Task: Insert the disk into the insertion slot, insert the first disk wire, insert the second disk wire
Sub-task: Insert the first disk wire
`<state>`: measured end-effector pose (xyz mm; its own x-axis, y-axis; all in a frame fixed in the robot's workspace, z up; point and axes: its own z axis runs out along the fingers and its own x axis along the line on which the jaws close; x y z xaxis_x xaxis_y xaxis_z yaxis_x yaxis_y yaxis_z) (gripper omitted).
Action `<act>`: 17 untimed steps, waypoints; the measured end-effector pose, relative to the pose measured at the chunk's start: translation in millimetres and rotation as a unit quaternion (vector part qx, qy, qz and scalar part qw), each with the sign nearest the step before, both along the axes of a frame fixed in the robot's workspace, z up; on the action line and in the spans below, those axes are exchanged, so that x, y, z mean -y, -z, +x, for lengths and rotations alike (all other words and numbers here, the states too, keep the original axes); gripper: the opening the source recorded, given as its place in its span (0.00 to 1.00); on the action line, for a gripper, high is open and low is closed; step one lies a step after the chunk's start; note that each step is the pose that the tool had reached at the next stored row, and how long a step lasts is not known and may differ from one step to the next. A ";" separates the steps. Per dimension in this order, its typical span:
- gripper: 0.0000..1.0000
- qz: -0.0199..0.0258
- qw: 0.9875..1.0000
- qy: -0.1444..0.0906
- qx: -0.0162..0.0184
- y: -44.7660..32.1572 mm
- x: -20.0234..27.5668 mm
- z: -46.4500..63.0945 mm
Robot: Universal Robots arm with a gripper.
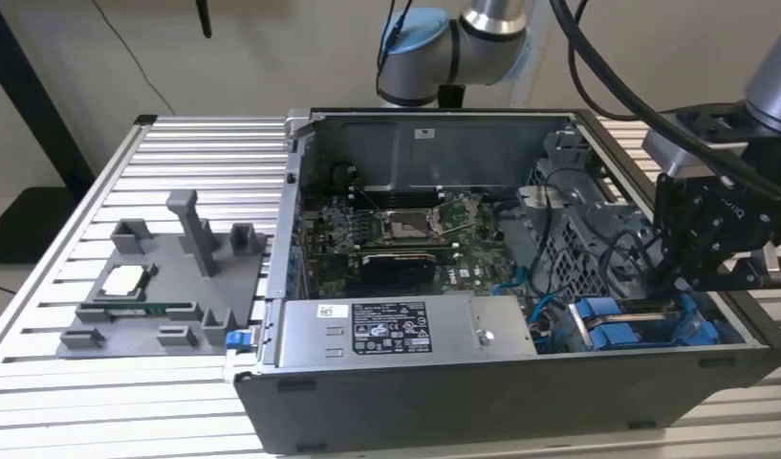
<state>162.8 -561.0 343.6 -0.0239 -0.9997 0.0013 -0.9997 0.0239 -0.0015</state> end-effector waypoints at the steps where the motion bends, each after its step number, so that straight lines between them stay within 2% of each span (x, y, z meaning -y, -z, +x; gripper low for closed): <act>1: 0.19 0.000 1.000 0.000 0.000 0.3 0.0 0.1; 7: 0.19 0.000 1.000 0.000 0.003 2.4 0.0 0.2; 17: 0.20 0.001 1.000 0.000 0.003 10.1 0.0 0.2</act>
<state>163.1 -561.0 333.5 -0.0240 -0.9997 -0.0006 -0.9997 0.0240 -0.0082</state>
